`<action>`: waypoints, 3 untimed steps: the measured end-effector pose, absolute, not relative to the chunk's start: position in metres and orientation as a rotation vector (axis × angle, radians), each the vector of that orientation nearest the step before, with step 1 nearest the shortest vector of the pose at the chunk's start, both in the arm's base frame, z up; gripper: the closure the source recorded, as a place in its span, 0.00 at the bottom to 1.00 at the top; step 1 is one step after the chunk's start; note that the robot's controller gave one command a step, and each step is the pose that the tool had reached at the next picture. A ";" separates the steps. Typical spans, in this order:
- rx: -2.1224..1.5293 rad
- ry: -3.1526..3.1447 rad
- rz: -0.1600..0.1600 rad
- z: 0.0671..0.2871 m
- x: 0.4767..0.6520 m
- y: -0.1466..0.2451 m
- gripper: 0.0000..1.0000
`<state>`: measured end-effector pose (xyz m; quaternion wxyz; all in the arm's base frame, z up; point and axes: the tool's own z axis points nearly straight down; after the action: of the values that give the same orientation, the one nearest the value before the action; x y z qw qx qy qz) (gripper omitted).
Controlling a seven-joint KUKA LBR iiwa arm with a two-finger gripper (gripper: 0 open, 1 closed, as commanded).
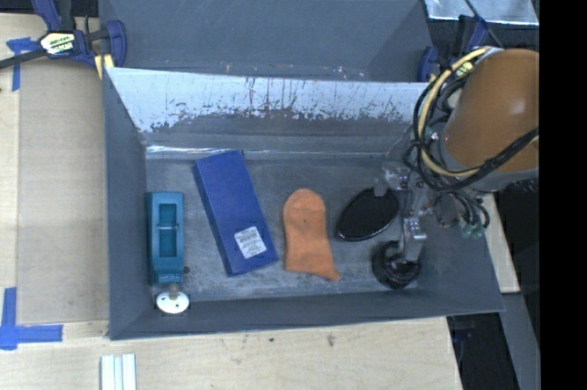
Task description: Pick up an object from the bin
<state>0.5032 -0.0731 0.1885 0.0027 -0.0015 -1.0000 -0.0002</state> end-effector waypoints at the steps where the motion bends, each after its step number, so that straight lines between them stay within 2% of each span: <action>1: -0.001 -3.145 0.001 0.193 0.505 -0.073 0.00; 2: -0.104 -3.150 0.002 0.165 0.509 -0.073 0.00; 3: -0.125 -3.143 0.001 0.092 0.516 -0.062 1.00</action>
Offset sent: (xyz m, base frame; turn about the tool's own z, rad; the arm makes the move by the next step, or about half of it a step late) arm 0.0082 0.0018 -0.1185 0.2502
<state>0.5155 -0.0622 0.0921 -0.0020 -0.0399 -0.9992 0.0002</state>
